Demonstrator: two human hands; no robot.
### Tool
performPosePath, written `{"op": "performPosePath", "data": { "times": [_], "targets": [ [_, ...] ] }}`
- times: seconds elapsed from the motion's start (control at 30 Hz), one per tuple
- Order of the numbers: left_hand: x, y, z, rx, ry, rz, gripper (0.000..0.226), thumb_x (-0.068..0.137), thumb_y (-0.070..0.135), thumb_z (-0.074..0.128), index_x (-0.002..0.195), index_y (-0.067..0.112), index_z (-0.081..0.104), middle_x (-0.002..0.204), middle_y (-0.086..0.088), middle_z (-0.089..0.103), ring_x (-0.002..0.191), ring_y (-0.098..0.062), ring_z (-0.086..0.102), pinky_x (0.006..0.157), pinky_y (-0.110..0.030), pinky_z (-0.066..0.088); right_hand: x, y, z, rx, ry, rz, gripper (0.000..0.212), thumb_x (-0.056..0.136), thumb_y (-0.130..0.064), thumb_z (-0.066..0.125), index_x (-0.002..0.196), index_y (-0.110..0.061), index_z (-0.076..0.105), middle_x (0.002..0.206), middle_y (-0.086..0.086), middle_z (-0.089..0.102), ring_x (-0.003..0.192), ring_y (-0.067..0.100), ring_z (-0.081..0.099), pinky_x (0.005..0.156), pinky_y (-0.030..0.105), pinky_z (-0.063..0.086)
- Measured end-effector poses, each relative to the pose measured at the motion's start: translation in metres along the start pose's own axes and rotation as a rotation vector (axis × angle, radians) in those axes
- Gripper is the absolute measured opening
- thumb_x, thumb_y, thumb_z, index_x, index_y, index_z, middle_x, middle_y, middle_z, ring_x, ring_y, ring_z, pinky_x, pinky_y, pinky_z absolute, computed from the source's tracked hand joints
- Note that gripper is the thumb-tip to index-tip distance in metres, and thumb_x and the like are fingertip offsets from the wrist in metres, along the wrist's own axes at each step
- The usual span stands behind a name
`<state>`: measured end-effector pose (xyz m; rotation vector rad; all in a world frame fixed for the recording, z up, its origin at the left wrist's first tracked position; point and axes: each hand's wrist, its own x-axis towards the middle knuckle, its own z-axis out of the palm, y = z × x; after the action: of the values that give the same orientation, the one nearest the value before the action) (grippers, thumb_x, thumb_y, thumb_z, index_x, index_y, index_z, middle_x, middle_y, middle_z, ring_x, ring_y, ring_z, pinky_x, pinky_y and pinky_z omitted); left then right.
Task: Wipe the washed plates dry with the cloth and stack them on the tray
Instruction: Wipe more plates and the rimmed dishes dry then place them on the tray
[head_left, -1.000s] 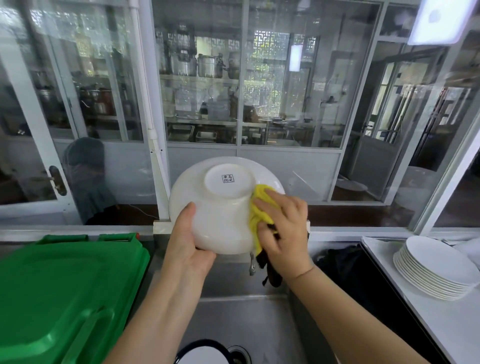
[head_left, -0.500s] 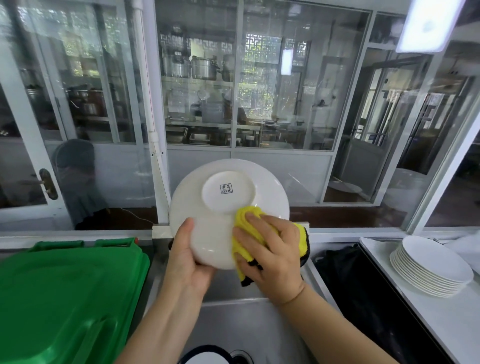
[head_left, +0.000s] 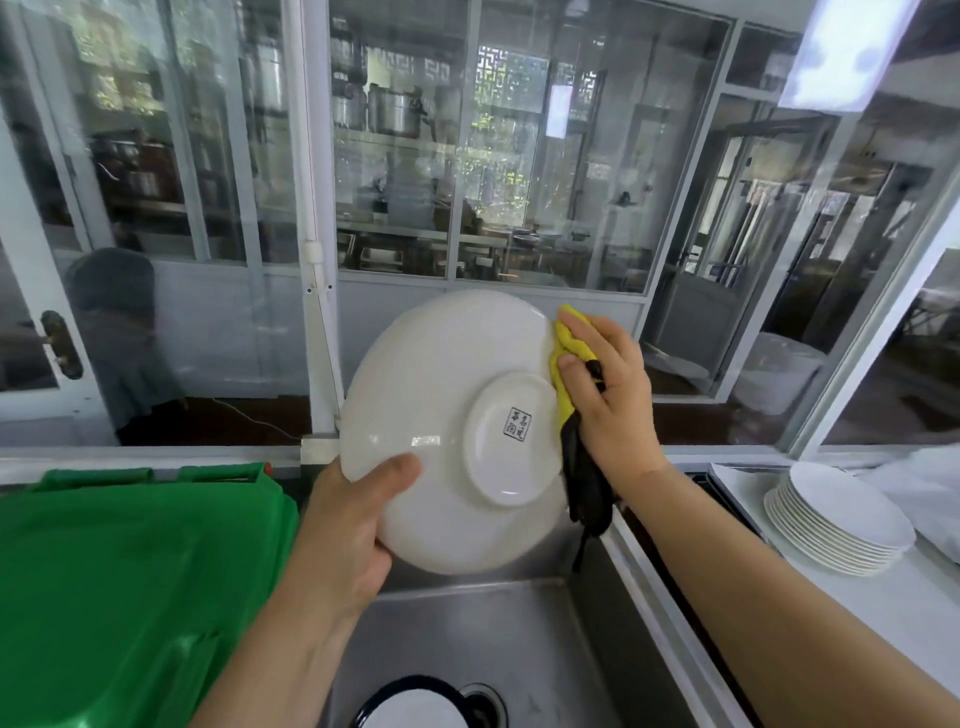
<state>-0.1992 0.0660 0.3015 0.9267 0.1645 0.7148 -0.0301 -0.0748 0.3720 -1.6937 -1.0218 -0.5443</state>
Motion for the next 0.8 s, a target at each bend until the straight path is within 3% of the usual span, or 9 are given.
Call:
{"op": "performPosePath", "data": {
  "times": [0.07, 0.2, 0.37, 0.43, 0.53, 0.63, 0.7, 0.8],
  "targets": [
    [-0.002, 0.002, 0.0, 0.031, -0.006, 0.001, 0.061, 0.05, 0.025, 0.079, 0.109, 0.015, 0.068, 0.104, -0.01, 0.073, 0.094, -0.025, 0.07, 0.066, -0.032, 0.057, 0.005, -0.007, 0.001, -0.056, -0.042, -0.063, 0.038, 0.093, -0.014, 0.053, 0.131, -0.019, 0.056, 0.122, -0.016, 0.046, 0.119, 0.026, 0.044, 0.1, 0.014, 0.029],
    [-0.004, 0.001, 0.009, 0.128, -0.002, -0.015, 0.046, 0.041, 0.029, 0.08, 0.087, 0.029, 0.076, 0.09, -0.003, 0.075, 0.078, -0.018, 0.072, 0.056, -0.03, 0.056, 0.008, -0.02, 0.001, -0.211, -0.14, -0.167, 0.037, 0.091, -0.016, 0.055, 0.127, -0.017, 0.06, 0.13, -0.002, 0.051, 0.114, 0.023, 0.041, 0.101, 0.009, 0.022],
    [-0.007, -0.016, 0.035, 0.399, 0.027, -0.044, 0.036, 0.045, 0.029, 0.078, 0.079, 0.04, 0.074, 0.074, 0.004, 0.075, 0.064, -0.01, 0.07, 0.052, -0.026, 0.051, -0.006, -0.032, -0.004, -0.311, -0.267, -0.341, 0.034, 0.092, -0.022, 0.056, 0.122, -0.01, 0.064, 0.132, 0.005, 0.053, 0.113, 0.029, 0.043, 0.103, 0.03, 0.033],
    [-0.008, -0.026, 0.047, 0.556, 0.013, -0.05, 0.031, 0.049, 0.03, 0.075, 0.077, 0.044, 0.071, 0.069, 0.009, 0.073, 0.06, -0.006, 0.067, 0.053, -0.026, 0.049, -0.013, -0.031, -0.007, -0.352, -0.274, -0.437, 0.032, 0.089, -0.025, 0.056, 0.114, -0.012, 0.07, 0.126, 0.005, 0.059, 0.107, 0.032, 0.048, 0.095, 0.041, 0.039],
    [-0.012, -0.045, 0.068, 0.724, -0.085, 0.002, 0.033, 0.059, 0.022, 0.082, 0.077, 0.045, 0.066, 0.064, 0.016, 0.069, 0.056, 0.002, 0.062, 0.047, -0.014, 0.044, -0.02, -0.02, -0.022, -0.378, -0.236, -0.505, 0.026, 0.084, -0.03, 0.06, 0.099, -0.017, 0.076, 0.113, 0.0, 0.067, 0.099, 0.03, 0.055, 0.083, 0.045, 0.042],
    [-0.015, -0.07, 0.093, 0.82, -0.126, 0.013, 0.028, 0.063, 0.013, 0.082, 0.071, 0.036, 0.067, 0.06, 0.018, 0.067, 0.053, 0.004, 0.061, 0.042, -0.009, 0.04, -0.017, 0.009, -0.056, -0.285, -0.176, -0.355, 0.017, 0.081, -0.023, 0.065, 0.092, -0.017, 0.077, 0.103, -0.002, 0.069, 0.095, 0.027, 0.057, 0.083, 0.041, 0.044],
    [-0.017, -0.088, 0.112, 0.862, -0.146, -0.014, 0.019, 0.061, 0.015, 0.085, 0.06, 0.023, 0.067, 0.058, 0.017, 0.067, 0.052, 0.003, 0.06, 0.041, -0.01, 0.041, -0.016, 0.039, -0.088, -0.185, -0.105, -0.154, 0.016, 0.081, -0.015, 0.064, 0.09, -0.015, 0.076, 0.1, -0.002, 0.07, 0.097, 0.026, 0.057, 0.089, 0.031, 0.043],
    [-0.023, -0.117, 0.148, 0.919, -0.205, -0.025, 0.022, 0.056, 0.024, 0.086, 0.059, 0.025, 0.064, 0.056, 0.016, 0.065, 0.053, 0.005, 0.06, 0.041, -0.009, 0.038, -0.03, 0.094, -0.144, -0.026, 0.05, 0.21, 0.02, 0.085, -0.022, 0.055, 0.09, -0.027, 0.073, 0.099, -0.009, 0.07, 0.102, 0.018, 0.058, 0.093, 0.029, 0.043]
  ]
}}
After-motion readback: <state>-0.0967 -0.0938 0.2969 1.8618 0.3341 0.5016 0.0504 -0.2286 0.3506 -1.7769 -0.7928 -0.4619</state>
